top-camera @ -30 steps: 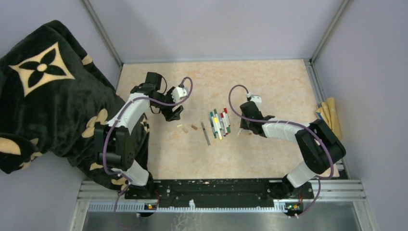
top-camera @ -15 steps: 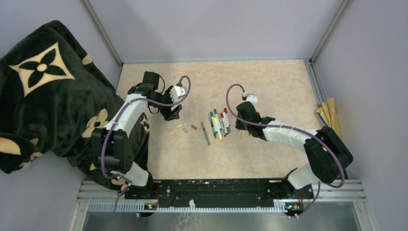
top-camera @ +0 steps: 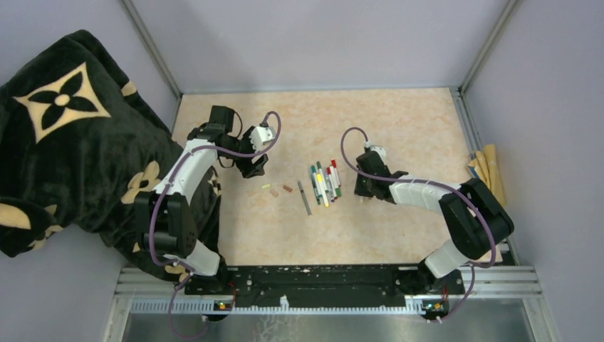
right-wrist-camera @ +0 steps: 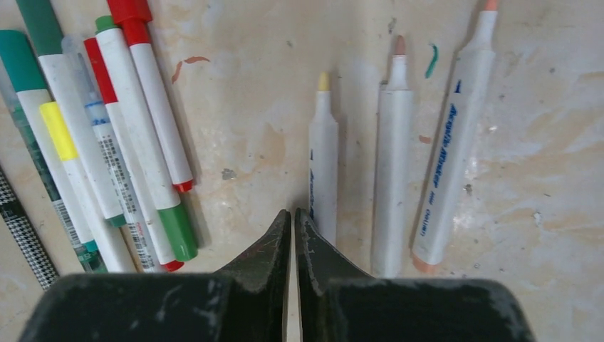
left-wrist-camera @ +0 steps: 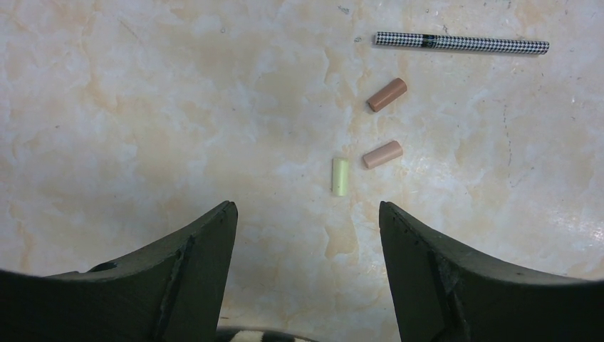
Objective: Open the pen caps
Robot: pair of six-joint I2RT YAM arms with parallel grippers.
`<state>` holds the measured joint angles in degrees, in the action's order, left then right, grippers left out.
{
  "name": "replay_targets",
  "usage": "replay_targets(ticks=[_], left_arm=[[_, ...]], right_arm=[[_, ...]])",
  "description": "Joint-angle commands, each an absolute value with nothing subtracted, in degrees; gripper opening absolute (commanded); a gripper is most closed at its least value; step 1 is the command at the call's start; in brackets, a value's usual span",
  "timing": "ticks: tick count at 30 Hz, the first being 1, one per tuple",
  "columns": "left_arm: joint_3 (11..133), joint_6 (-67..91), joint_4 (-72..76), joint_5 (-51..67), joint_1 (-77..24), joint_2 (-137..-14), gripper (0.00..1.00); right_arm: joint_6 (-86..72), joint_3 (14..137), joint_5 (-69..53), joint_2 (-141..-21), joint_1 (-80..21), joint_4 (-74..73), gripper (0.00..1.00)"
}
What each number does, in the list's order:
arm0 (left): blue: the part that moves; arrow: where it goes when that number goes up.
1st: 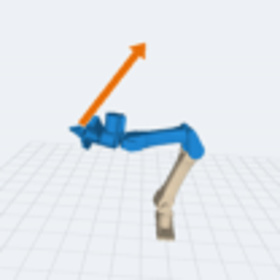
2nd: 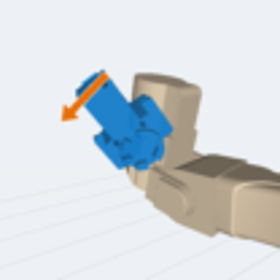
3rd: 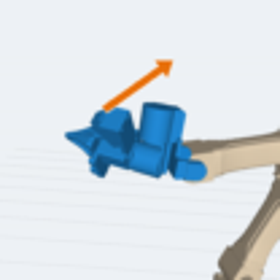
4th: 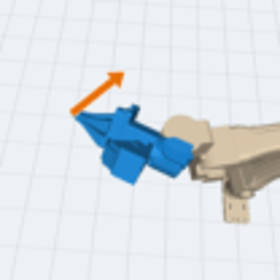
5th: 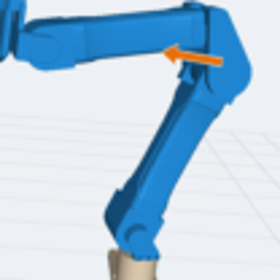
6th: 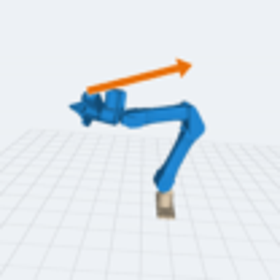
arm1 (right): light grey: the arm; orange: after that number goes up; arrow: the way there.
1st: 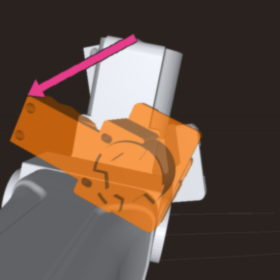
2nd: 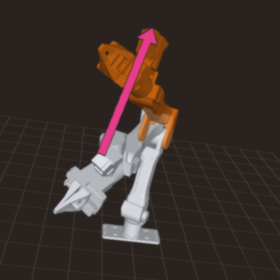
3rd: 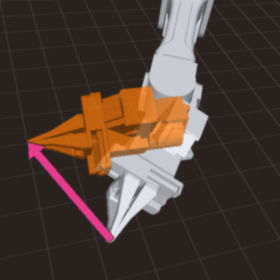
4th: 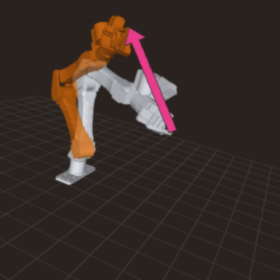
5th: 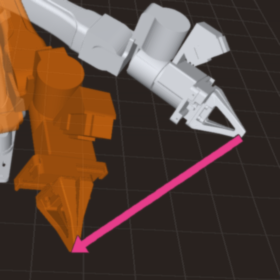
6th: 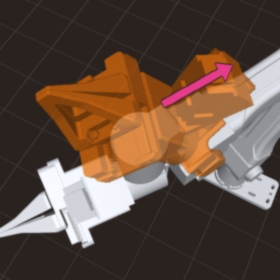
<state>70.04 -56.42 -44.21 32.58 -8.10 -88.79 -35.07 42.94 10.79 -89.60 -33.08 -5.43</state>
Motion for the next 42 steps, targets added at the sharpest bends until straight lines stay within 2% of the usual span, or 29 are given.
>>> replay_targets(ticks=[1,8,15,17,24,32,35,36,37,42], left_arm=[[70.63,-57.20,-45.53,34.29,-7.73,-87.52,0.79],[70.73,-57.06,-46.04,35.07,-7.68,-87.89,0.78],[70.71,-56.87,-45.95,34.96,-7.73,-88.02,0.78],[70.90,-56.53,-45.97,35.10,-7.65,-88.11,0.78],[72.19,-54.76,-46.03,37.18,-5.49,-88.95,0.79],[75.30,-50.78,-45.31,39.50,2.24,-90.65,0.81],[76.01,-50.22,-46.19,41.32,4.64,-90.79,0.82],[76.17,-49.98,-46.42,41.66,5.26,-90.75,0.87],[76.17,-49.70,-46.55,41.91,5.90,-90.74,0.97],[76.02,-49.58,-47.23,43.33,8.30,-90.24,0.99]], right_arm=[[-34.65,40.83,11.36,-85.61,-30.96,-8.42,0.04],[-34.58,38.57,11.61,-81.87,-26.76,-9.13,0.03],[-33.98,38.54,10.07,-79.47,-26.86,-7.75,0.05],[-33.72,38.78,10.51,-78.50,-28.16,-7.27,0.07],[-33.58,42.87,15.04,-76.94,-39.20,-7.08,0.25],[-33.21,53.00,18.48,-87.22,-52.85,-6.28,0.42],[-32.13,57.62,18.73,-93.35,-56.35,-6.16,0.43],[-31.65,58.98,18.84,-95.25,-57.14,-6.03,0.43],[-31.31,60.35,18.74,-97.01,-57.81,-5.98,0.43],[-30.34,65.12,18.49,-103.84,-59.13,-6.68,0.41]])
